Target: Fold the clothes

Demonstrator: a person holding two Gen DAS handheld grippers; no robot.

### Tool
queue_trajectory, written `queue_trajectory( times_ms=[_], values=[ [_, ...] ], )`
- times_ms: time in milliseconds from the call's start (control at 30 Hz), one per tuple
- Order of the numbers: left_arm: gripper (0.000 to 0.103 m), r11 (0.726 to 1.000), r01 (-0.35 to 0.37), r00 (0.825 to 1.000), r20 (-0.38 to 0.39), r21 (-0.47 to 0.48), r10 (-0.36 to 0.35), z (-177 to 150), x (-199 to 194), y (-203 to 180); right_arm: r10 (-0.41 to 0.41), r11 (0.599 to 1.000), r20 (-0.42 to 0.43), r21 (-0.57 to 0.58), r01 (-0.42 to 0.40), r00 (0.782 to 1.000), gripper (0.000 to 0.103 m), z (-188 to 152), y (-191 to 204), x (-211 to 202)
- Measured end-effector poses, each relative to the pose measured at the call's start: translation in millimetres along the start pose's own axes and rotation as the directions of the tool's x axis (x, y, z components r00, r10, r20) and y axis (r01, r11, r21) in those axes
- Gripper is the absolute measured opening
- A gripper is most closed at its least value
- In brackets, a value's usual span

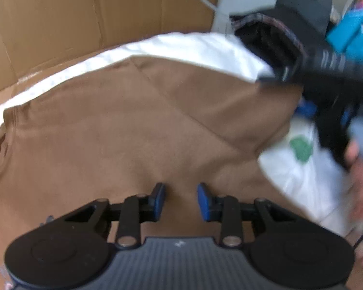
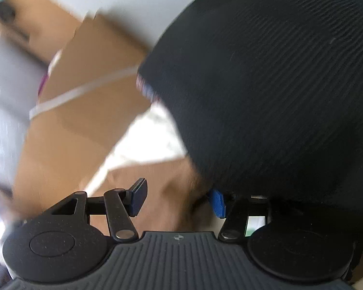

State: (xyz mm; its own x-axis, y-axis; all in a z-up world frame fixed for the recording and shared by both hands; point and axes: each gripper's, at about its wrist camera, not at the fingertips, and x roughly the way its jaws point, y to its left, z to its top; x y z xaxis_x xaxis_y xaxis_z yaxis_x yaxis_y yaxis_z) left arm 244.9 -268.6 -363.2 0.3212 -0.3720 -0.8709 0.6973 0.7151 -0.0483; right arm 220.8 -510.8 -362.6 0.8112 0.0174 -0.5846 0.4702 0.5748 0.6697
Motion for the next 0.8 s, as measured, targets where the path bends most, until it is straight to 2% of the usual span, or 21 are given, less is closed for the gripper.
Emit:
queue_trajectory(
  times_ms=[67,100,167,200,267,300,367,433,533,667,733,800],
  values=[
    [0.034,1.0,-0.018,1.0,0.003,0.002,0.018,-1.2,1.5,-3.6,0.021,1.0,0.017,0.009,-0.021,1.0,0.059,2.1,3.5,0.2],
    [0.034,1.0,-0.027,1.0,0.0,0.002,0.027,-0.3,2.2,-5.4,0.031,1.0,0.01,0.001,-0.031,0.999,0.054,1.7,6.0,0.9],
    [0.033,1.0,-0.03,1.0,-0.005,-0.004,0.03,0.7,2.1,-5.9,0.049,0.999,-0.002,-0.017,-0.049,0.999,0.027,1.0,11.7,1.9],
    [0.033,1.0,-0.025,1.0,-0.005,-0.014,0.025,1.1,0.9,-4.5,0.057,0.998,-0.005,-0.033,-0.057,0.998,0.009,0.6,16.2,0.9],
    [0.029,0.998,0.001,1.0,0.008,-0.057,-0.001,2.7,-5.9,4.1,0.077,0.993,0.008,-0.09,-0.076,0.997,0.005,-1.4,28.3,-5.6],
    [0.023,0.996,0.014,1.0,0.025,-0.085,-0.012,2.8,-11.4,9.0,0.091,0.988,0.019,-0.127,-0.088,0.996,0.005,-2.8,35.4,-10.2],
    [0.023,0.986,0.043,0.994,0.105,-0.163,-0.026,0.0,-31.5,22.4,0.131,0.971,0.002,-0.203,-0.128,0.991,0.005,-10.4,49.8,-16.2],
    [0.023,0.978,0.042,0.99,0.141,-0.206,-0.013,-2.4,-46.8,34.6,0.166,0.947,-0.035,-0.272,-0.17,0.985,0.005,-20.5,63.4,-20.3],
    [0.023,0.968,0.017,0.987,0.159,-0.249,0.023,-5.9,-64.1,50.7,0.214,0.899,-0.096,-0.37,-0.234,0.972,0.005,-35.6,83.8,-26.4],
    [0.023,0.948,-0.02,0.983,0.167,-0.317,0.076,-11.8,-80.8,73.3,0.264,0.812,-0.184,-0.487,-0.321,0.947,0.005,-55.7,111.1,-34.5],
    [0.023,0.938,-0.026,0.981,0.17,-0.344,0.09,-14.5,-85.6,81.8,0.265,0.772,-0.231,-0.531,-0.349,0.936,0.005,-69.1,119.6,-37.3],
    [0.023,0.932,-0.029,0.98,0.172,-0.36,0.097,-14.8,-87.0,87.7,0.253,0.748,-0.272,-0.554,-0.366,0.928,0.005,-86.9,119.2,-39.5]
  ],
)
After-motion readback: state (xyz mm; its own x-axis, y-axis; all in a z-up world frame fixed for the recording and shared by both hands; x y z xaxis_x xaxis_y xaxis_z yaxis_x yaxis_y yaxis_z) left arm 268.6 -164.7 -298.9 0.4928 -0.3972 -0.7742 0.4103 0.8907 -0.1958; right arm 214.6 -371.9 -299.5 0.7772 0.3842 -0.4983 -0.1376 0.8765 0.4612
